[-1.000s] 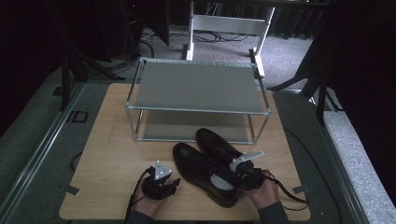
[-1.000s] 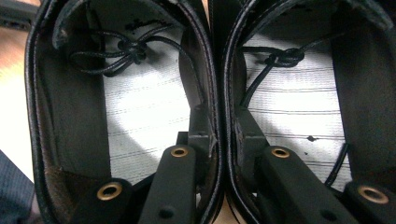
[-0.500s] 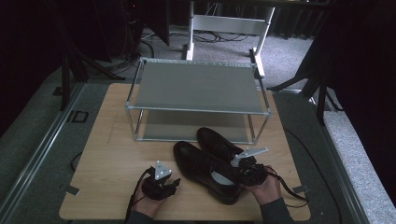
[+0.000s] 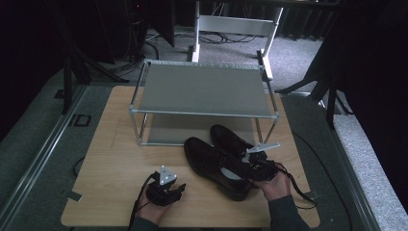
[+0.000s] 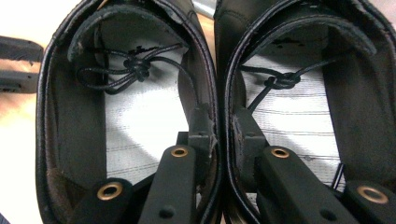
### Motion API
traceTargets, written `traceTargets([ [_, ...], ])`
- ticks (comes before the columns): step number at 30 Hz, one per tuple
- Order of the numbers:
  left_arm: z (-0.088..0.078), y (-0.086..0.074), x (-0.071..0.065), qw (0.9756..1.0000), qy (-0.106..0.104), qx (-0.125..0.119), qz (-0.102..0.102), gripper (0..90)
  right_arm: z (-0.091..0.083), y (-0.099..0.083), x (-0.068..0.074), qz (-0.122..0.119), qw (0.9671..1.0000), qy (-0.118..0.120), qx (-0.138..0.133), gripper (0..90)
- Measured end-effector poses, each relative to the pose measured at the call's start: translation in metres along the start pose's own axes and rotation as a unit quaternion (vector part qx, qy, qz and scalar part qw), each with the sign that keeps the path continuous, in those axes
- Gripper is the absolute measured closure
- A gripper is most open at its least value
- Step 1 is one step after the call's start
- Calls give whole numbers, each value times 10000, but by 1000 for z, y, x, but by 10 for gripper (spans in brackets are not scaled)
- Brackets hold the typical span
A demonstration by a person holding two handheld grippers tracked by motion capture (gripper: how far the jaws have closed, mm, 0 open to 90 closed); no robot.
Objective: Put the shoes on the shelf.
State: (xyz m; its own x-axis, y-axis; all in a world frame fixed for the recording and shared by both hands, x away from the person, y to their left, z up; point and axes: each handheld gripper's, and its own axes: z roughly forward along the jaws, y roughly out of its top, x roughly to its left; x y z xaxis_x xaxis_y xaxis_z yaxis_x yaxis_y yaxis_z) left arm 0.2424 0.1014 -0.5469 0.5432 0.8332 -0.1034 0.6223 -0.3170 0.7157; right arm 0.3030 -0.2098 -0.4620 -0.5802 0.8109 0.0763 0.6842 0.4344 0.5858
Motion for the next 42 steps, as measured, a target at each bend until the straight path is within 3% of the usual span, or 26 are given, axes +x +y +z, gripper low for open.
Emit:
traceTargets([
  [18, 3, 27, 5, 9997, 12, -248, -30, 576, 10, 24, -4, 86, 9998, -145, -90, 808],
  [22, 5, 37, 8, 9996, 69, -291, -1, 578, 13, 29, -7, 237, 9993, -157, -231, 807],
  [30, 18, 62, 13, 9994, 108, -336, 55, 579, 22, 43, -5, 245, 9985, -393, -276, 806],
  [37, 36, 79, 0, 9994, -60, -326, 120, 617, 33, 52, -1, 176, 9982, -423, -385, 806],
  [42, 46, 82, -9, 9992, -156, -194, 299, 621, 41, 56, 3, 232, 9974, -426, -524, 806],
])
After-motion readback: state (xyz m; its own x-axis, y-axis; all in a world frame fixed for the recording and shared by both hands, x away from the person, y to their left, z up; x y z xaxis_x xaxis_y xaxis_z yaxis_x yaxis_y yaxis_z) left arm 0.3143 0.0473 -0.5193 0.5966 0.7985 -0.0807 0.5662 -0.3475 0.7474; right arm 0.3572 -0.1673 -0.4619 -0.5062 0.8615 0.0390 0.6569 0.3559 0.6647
